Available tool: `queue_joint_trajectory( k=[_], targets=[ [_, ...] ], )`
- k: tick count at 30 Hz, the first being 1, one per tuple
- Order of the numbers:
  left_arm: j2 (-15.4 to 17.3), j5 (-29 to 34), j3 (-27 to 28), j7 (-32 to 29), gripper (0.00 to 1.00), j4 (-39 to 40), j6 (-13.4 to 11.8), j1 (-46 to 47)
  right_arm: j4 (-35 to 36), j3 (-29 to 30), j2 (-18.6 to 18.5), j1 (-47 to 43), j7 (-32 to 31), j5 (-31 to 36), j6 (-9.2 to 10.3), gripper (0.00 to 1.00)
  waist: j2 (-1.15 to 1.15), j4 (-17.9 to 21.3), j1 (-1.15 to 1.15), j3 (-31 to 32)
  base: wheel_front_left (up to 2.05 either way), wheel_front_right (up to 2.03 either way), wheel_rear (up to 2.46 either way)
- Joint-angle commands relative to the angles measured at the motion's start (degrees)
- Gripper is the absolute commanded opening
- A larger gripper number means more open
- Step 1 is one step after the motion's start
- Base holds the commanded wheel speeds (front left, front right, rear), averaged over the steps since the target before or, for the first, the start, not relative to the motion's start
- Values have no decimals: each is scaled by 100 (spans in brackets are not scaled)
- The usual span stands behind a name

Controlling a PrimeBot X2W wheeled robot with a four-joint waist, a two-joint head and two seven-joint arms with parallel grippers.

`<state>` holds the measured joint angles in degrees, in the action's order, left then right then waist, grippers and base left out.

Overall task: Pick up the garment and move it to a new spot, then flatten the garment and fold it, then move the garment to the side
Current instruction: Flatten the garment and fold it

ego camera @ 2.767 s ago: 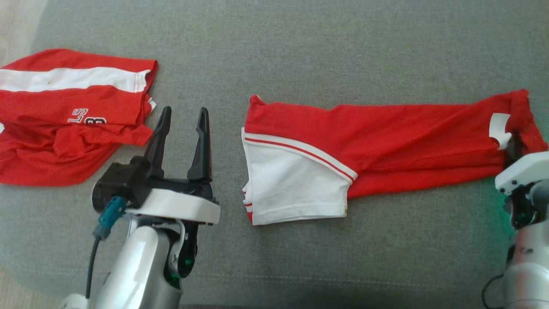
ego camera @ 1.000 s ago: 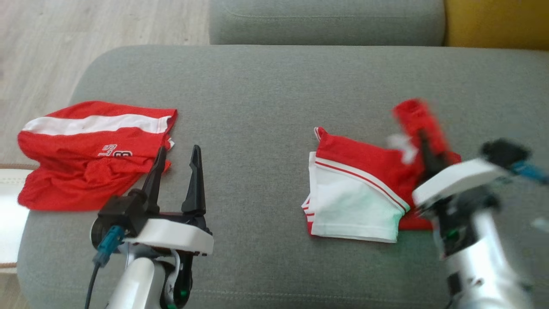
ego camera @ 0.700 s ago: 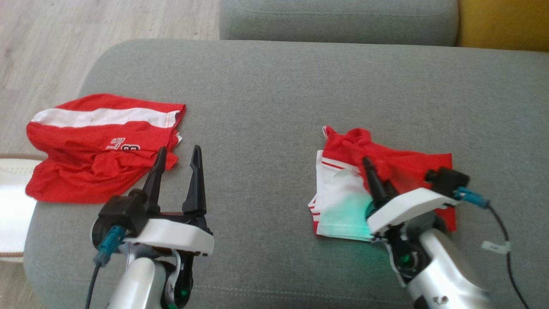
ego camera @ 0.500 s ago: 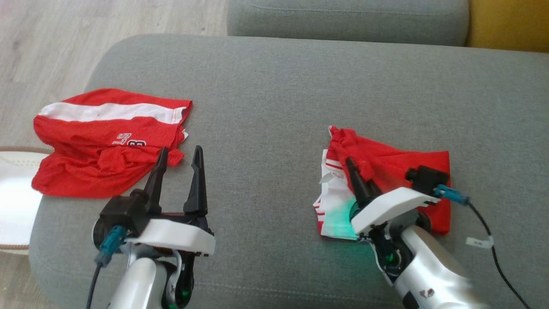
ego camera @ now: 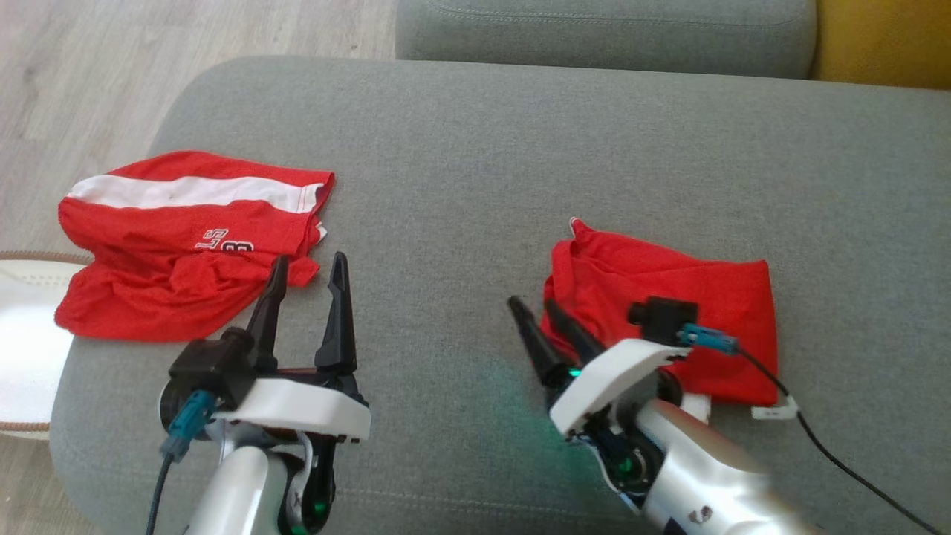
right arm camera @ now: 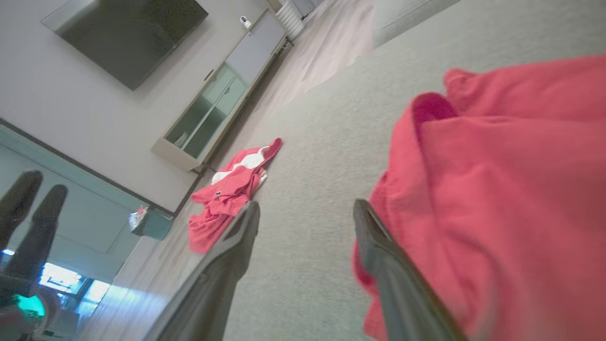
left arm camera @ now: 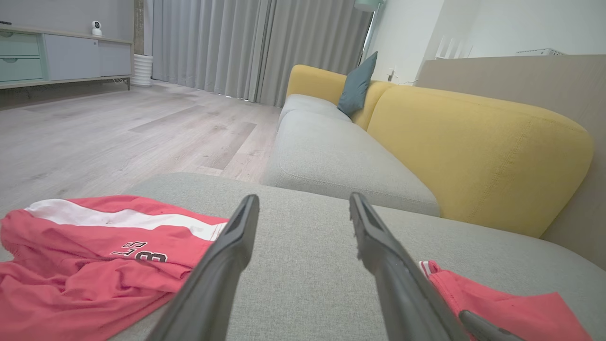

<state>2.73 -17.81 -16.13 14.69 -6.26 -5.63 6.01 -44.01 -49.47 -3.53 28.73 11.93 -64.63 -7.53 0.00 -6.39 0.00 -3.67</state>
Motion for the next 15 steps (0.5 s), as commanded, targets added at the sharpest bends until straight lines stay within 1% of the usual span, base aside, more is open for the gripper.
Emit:
queue_joint_trajectory(
  k=[1,5,10,13,15],
  targets=[
    [15,-26,188,30,100,150,-46,191,186,-83,65,210,37,-57,4,100,0,15,0,10,0,0,0],
    [15,-21,213,30,100,158,-55,193,159,-244,65,389,119,-186,4,100,0,72,0,51,0,0,0],
    [15,-12,257,30,100,189,-68,157,-147,-77,65,700,250,25,4,100,0,164,0,115,0,0,0],
    [15,-2,287,30,100,218,-70,151,-438,214,65,905,292,421,4,100,0,233,0,148,0,0,0],
    [15,8,308,30,100,241,-74,151,-679,600,65,1094,302,915,4,100,0,286,0,161,0,0,0]
  ],
)
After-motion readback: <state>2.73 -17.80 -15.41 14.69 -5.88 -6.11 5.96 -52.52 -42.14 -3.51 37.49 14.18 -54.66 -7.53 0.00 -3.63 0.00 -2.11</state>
